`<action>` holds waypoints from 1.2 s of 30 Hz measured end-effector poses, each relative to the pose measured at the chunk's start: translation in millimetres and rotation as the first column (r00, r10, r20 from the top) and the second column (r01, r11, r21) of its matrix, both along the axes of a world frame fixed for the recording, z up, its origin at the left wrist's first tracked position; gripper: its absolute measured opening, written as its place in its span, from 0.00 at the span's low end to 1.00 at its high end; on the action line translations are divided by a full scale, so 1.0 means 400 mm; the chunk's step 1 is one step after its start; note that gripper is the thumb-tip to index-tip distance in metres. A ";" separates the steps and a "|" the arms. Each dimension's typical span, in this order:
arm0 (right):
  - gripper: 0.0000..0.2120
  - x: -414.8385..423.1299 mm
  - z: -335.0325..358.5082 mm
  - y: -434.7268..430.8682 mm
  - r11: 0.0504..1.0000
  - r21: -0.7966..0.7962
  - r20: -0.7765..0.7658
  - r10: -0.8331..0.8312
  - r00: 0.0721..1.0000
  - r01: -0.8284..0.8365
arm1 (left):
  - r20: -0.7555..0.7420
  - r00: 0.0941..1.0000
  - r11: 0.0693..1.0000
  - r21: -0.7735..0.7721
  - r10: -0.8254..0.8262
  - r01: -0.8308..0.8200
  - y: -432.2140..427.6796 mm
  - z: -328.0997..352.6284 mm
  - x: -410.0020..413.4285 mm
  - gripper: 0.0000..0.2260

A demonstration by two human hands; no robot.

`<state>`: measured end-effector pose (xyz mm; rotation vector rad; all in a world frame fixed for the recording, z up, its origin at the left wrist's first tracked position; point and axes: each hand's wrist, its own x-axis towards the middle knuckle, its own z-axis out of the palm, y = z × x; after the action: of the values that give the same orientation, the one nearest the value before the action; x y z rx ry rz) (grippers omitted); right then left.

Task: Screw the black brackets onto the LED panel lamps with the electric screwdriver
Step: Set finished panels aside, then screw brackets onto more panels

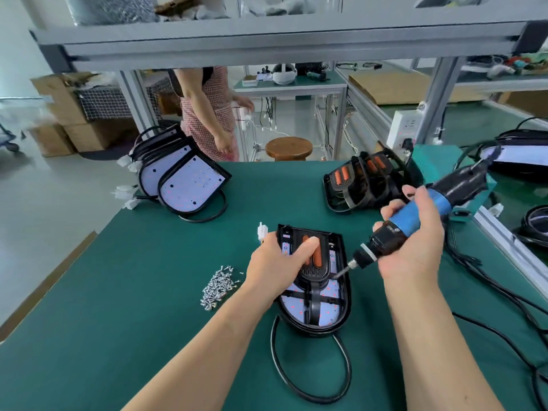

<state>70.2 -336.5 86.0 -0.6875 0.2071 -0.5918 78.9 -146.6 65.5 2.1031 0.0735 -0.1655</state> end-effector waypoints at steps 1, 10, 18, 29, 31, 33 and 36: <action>0.11 -0.012 -0.012 0.000 1.000 0.029 -0.024 -0.002 1.000 0.003 | 0.034 0.999 0.999 0.035 0.017 -0.018 0.012 0.005 0.000 0.23; 0.10 -0.063 -0.055 0.023 0.987 0.163 -0.063 0.019 0.998 -0.008 | 0.086 0.996 0.912 0.408 0.014 -0.047 0.225 0.025 0.042 0.09; 0.09 -0.085 -0.060 0.038 0.987 0.161 -0.089 0.009 0.996 0.006 | 0.054 0.982 0.722 0.685 -0.181 0.095 0.209 0.023 0.036 0.03; 0.09 -0.142 -0.019 0.052 0.938 0.288 -0.176 -0.145 0.974 0.192 | 0.228 0.974 0.999 0.054 -0.014 0.002 0.154 0.064 -0.066 0.05; 0.10 -0.147 0.004 0.054 0.909 0.347 -0.189 -0.173 0.967 0.231 | 0.098 0.995 0.957 -0.285 -0.014 0.042 0.120 0.077 -0.110 0.06; 0.11 -0.150 0.026 0.059 0.893 0.382 -0.197 -0.174 0.965 0.239 | 0.031 0.998 0.888 -0.456 -0.046 0.055 0.087 0.083 -0.144 0.07; 0.11 -0.153 0.047 0.065 0.887 0.397 -0.205 -0.166 0.965 0.237 | 0.022 0.995 0.847 -0.524 -0.093 0.090 0.049 0.085 -0.177 0.08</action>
<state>9.0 -310.5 104.9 -0.2955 0.5515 -0.6636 8.0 -126.9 99.5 1.5557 -0.0660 -0.2200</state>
